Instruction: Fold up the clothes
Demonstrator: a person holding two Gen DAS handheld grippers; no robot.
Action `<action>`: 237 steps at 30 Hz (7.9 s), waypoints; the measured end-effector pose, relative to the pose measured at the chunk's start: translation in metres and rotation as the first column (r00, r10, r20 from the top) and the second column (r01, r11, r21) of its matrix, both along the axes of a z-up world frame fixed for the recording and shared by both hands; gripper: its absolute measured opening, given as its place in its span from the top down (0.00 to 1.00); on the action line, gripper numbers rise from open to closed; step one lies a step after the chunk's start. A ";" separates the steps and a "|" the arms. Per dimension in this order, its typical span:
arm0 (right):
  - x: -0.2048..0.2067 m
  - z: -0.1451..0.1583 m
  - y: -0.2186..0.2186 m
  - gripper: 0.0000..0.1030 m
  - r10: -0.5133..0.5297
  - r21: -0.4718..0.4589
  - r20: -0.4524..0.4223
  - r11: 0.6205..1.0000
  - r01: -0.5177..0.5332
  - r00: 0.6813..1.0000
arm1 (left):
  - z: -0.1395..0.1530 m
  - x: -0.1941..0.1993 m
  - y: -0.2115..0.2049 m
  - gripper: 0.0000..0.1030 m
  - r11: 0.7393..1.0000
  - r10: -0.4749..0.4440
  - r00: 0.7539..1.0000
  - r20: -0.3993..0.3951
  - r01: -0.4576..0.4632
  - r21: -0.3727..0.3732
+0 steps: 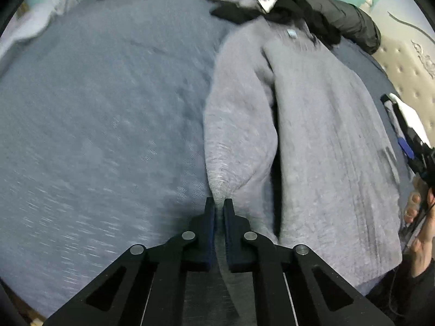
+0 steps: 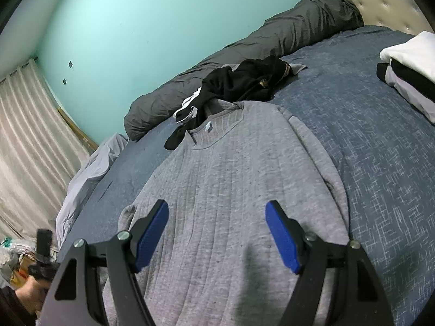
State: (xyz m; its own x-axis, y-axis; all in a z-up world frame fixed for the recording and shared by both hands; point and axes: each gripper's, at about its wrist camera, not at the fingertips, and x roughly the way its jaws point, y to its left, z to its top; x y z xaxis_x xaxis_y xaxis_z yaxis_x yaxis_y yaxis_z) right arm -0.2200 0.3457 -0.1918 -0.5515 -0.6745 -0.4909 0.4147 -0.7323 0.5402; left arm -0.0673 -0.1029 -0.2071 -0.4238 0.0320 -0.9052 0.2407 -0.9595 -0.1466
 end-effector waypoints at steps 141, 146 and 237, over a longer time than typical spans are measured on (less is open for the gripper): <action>0.094 0.091 0.041 0.28 -0.033 0.284 -0.082 0.957 0.055 0.996 | -0.033 0.133 -0.144 0.79 0.987 0.158 0.988 -0.003 -0.157 0.037; 0.096 0.091 0.045 0.28 -0.035 0.279 -0.073 0.959 0.054 0.997 | -0.037 0.129 -0.127 0.78 0.994 0.107 0.994 0.003 -0.107 0.032; 0.097 0.070 0.134 0.28 -0.122 0.313 0.086 0.946 0.090 0.989 | -0.062 0.030 0.054 0.46 0.936 -0.132 0.981 0.144 0.075 0.344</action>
State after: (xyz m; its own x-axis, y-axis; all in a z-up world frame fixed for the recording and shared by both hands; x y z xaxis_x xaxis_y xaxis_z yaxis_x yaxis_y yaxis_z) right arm -0.1231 0.4795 -0.1215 -0.5468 -0.4222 -0.7230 0.2794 -0.9061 0.3178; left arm -0.0375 -0.0489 -0.2687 -0.2500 0.3812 -0.8901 0.1903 -0.8820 -0.4312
